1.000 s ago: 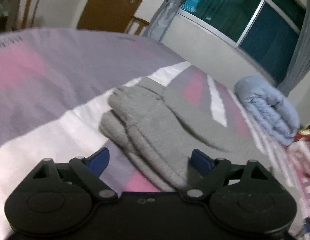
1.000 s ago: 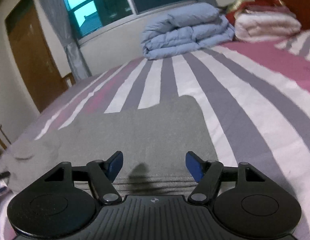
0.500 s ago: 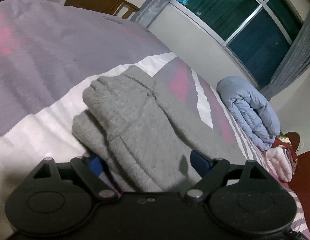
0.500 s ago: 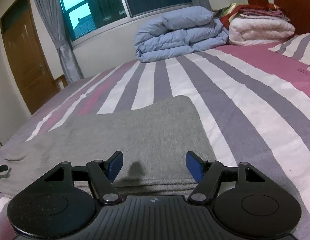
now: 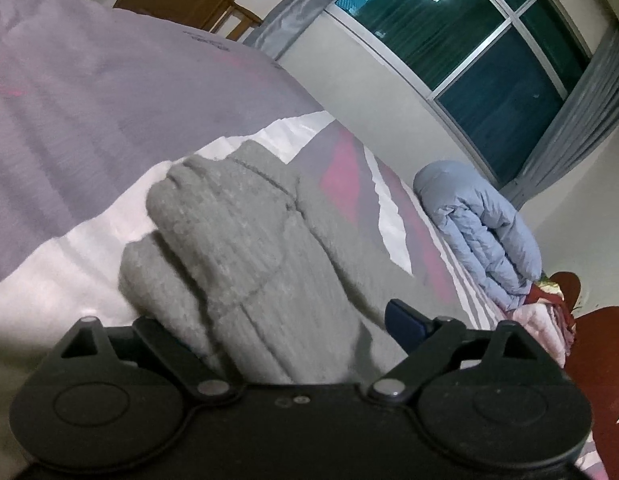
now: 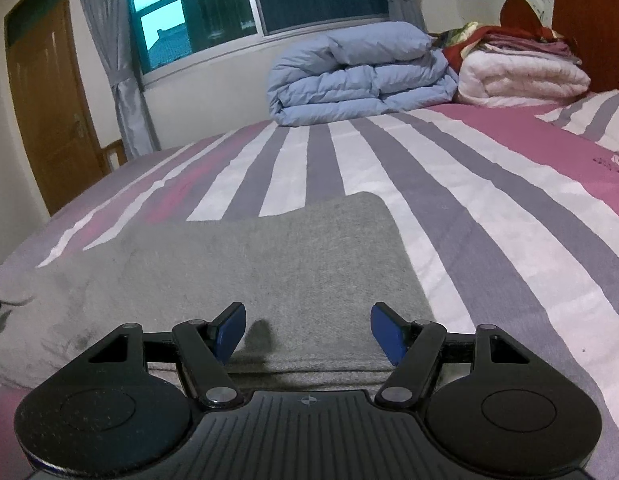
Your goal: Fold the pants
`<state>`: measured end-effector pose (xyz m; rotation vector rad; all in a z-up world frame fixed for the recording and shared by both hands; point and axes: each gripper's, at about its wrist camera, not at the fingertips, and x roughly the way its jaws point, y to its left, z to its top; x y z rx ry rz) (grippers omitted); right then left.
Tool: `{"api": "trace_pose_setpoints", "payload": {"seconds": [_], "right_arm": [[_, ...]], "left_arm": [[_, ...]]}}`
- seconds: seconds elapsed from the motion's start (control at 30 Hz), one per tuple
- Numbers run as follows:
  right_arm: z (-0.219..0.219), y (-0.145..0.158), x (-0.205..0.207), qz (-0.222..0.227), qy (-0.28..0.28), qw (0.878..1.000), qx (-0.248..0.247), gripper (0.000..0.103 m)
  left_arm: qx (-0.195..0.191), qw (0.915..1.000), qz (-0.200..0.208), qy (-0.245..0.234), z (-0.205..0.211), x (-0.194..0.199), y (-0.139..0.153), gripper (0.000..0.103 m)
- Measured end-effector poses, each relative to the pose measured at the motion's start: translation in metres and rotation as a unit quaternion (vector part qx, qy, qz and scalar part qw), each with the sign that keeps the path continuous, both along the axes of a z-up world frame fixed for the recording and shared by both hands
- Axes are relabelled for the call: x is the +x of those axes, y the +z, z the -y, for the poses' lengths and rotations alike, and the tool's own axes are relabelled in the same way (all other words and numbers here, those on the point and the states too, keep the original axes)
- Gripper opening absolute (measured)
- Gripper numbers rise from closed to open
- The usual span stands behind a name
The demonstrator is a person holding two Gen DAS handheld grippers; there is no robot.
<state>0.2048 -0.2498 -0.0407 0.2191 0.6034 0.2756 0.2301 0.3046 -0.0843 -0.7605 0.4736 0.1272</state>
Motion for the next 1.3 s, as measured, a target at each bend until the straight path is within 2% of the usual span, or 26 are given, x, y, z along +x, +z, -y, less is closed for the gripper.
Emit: {"api": "trace_pose_setpoints", "payload": {"seconds": [0.07,0.13,0.17,0.23,0.47,0.53,0.6,0.7,0.83,0.9,0.93,1.03,1.1,1.13,1.23,1.3], "right_arm": [[0.001,0.0,0.0,0.0,0.0,1.0,0.001,0.069],[0.002,0.0,0.0,-0.001,0.0,1.0,0.006,0.069],[0.004,-0.001,0.0,-0.002,-0.002,1.0,0.012,0.069],[0.01,0.0,0.002,-0.005,-0.009,0.999,0.031,0.069],[0.032,0.007,0.003,-0.006,-0.043,0.996,0.075,0.069],[0.035,0.012,0.002,-0.003,-0.047,0.995,0.083,0.069],[0.024,0.021,0.001,0.01,-0.005,0.997,0.077,0.069],[-0.019,0.026,-0.007,0.022,0.114,0.991,0.07,0.069],[-0.061,0.007,-0.004,-0.004,0.132,0.991,0.024,0.069],[-0.068,0.013,-0.004,-0.002,0.167,0.985,0.039,0.069],[-0.07,0.017,-0.006,0.004,0.182,0.982,0.05,0.069],[-0.081,0.025,-0.01,0.034,0.183,0.982,0.027,0.069],[-0.087,0.019,-0.003,0.002,0.197,0.98,0.037,0.069],[-0.093,0.013,-0.002,-0.013,0.204,0.979,0.025,0.069],[-0.09,0.017,-0.008,-0.001,0.222,0.975,0.021,0.069],[-0.074,0.023,-0.012,0.02,0.193,0.98,0.032,0.069]], "left_arm": [[-0.012,0.9999,0.007,0.007,-0.004,-0.003,-0.001,0.074],[-0.041,0.9986,0.008,0.033,-0.013,-0.01,-0.007,0.035],[-0.07,0.9968,0.016,0.037,-0.02,-0.014,-0.012,0.032],[-0.076,0.9963,0.021,0.035,-0.022,-0.016,-0.014,0.026],[-0.081,0.9955,0.038,0.033,-0.018,-0.022,-0.012,0.023],[-0.079,0.9957,0.031,0.037,-0.017,-0.024,-0.013,0.024],[-0.073,0.9962,0.024,0.04,-0.015,-0.023,-0.012,0.025],[-0.071,0.9964,0.022,0.041,-0.014,-0.022,-0.012,0.026],[-0.065,0.9968,0.02,0.043,-0.01,-0.023,-0.01,0.026],[-0.062,0.9969,0.022,0.044,-0.009,-0.025,-0.01,0.026],[-0.062,0.9969,0.023,0.044,-0.009,-0.025,-0.011,0.026],[-0.061,0.9969,0.023,0.045,-0.008,-0.025,-0.012,0.026],[-0.056,0.9971,0.022,0.046,-0.006,-0.026,-0.011,0.026],[-0.052,0.9973,0.021,0.048,-0.004,-0.027,-0.01,0.026],[-0.036,0.998,0.017,0.049,0.001,-0.028,-0.007,0.026],[-0.031,0.9982,0.014,0.05,0.002,-0.029,-0.005,0.025]]}}
